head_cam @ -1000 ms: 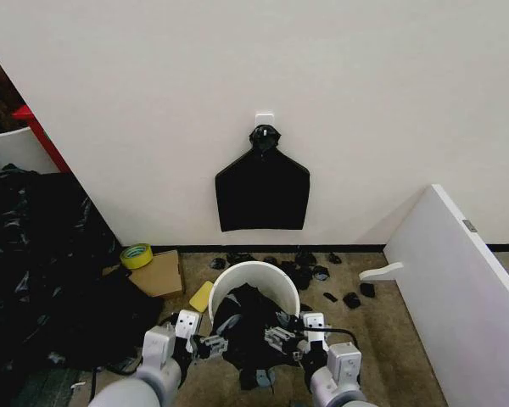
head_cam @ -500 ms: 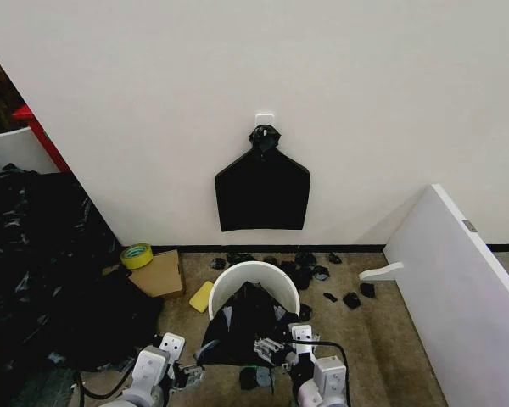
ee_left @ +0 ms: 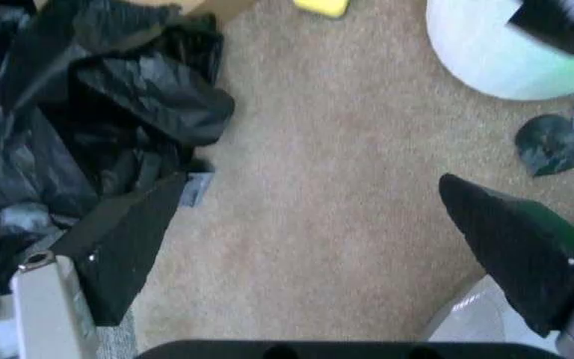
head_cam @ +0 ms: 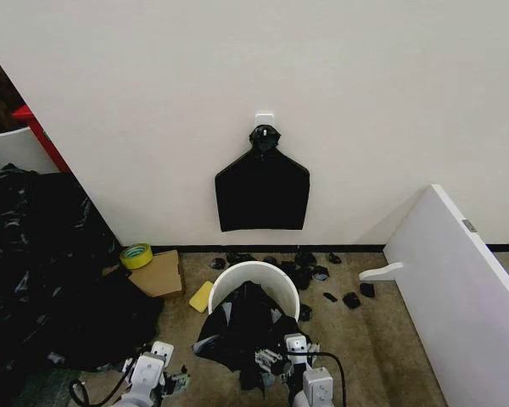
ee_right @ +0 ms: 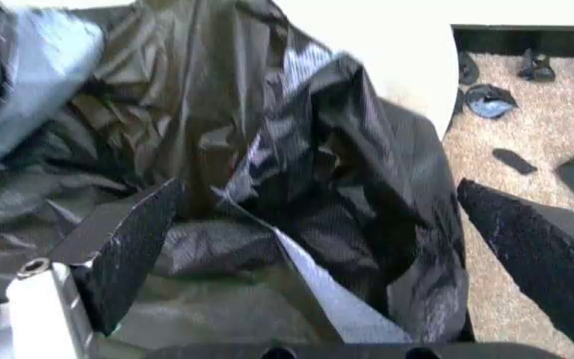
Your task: Place the garbage bag over the trash bin.
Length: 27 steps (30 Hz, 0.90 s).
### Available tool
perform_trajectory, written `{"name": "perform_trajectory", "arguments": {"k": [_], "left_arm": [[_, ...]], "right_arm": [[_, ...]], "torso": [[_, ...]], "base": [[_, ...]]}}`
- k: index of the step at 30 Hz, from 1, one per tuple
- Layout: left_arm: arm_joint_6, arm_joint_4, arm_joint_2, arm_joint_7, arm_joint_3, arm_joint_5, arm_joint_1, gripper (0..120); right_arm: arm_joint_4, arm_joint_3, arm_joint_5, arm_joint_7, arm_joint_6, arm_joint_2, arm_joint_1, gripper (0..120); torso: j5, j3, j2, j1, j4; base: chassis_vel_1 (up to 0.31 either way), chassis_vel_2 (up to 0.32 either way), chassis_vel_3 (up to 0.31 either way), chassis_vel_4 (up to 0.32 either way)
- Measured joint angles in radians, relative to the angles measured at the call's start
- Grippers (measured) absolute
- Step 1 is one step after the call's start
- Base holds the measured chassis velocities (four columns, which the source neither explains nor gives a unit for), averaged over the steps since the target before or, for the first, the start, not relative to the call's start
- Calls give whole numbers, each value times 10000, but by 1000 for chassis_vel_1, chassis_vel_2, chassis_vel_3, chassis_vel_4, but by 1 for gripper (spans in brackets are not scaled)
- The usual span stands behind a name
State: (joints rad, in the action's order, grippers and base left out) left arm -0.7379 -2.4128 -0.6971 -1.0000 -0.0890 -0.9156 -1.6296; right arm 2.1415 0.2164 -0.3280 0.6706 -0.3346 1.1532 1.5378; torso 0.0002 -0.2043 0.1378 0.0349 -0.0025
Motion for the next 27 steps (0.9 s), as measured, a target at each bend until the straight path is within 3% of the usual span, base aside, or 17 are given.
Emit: {"name": "perform_trajectory", "arguments": {"k": [5, 8, 11, 15, 17, 18, 19, 22, 26, 27], "left_arm": [[8, -403, 483, -25, -157, 5, -61, 100], [13, -785, 682, -34, -301, -112, 84, 100], [91, -870, 483, 62, -308, -379, 496, 100], [1043, -870, -251, 961, -322, -289, 1453, 100], [1446, -870, -502, 1274, -331, -149, 1737, 100], [2163, -840, -807, 1758, -338, 194, 2084, 100], [2163, -840, -807, 1758, -338, 194, 2084, 100], [3713, 257, -1265, 2787, -499, 961, 2684, 100], [4606, 1787, -1893, 3535, -1242, 1853, 3134, 100], [4606, 1787, -1893, 3535, -1242, 1853, 3134, 100]], "right_arm": [[-110, 58, 31, 100, 20, 11, -112, 100], [75, 82, 122, -233, 639, -112, -118, 100], [418, 31, 366, -784, 1365, -223, -111, 100], [1184, -193, 474, -1719, 2601, -403, -111, 100], [1319, -284, 361, -1873, 2754, -406, -206, 100], [1271, -472, 27, -2040, 2800, -374, -476, 100], [1271, -472, 27, -2040, 2800, -374, -476, 100], [413, -1081, -1208, -2537, 2330, -348, -1635, 100], [-1238, -1387, -2078, -3993, 1700, -602, -3443, 100], [-1238, -1387, -2078, -3993, 1700, -602, -3443, 100]], "torso": [[0, 0, 0, 0, 1], [11, 0, 0, 0, -5], [8, 0, 0, 0, -4], [2, 0, 0, 0, -3], [2, 0, 0, 0, -5], [6, -1, 0, 0, -2], [6, -1, 0, 0, -2], [2, -2, 0, -1, -3], [-1, -4, -1, 2, 0], [-1, -4, -1, 2, 0]], "base": [[0, 0, 0, 0], [0, 0, 0, 0], [0, 0, 0, 0], [0, 0, 0, 0], [0, 0, 0, 0], [0, 0, 0, 0], [0, 0, 0, 0], [0, 0, 0, 0], [0, 0, 0, 0], [0, 0, 0, 0]]}}
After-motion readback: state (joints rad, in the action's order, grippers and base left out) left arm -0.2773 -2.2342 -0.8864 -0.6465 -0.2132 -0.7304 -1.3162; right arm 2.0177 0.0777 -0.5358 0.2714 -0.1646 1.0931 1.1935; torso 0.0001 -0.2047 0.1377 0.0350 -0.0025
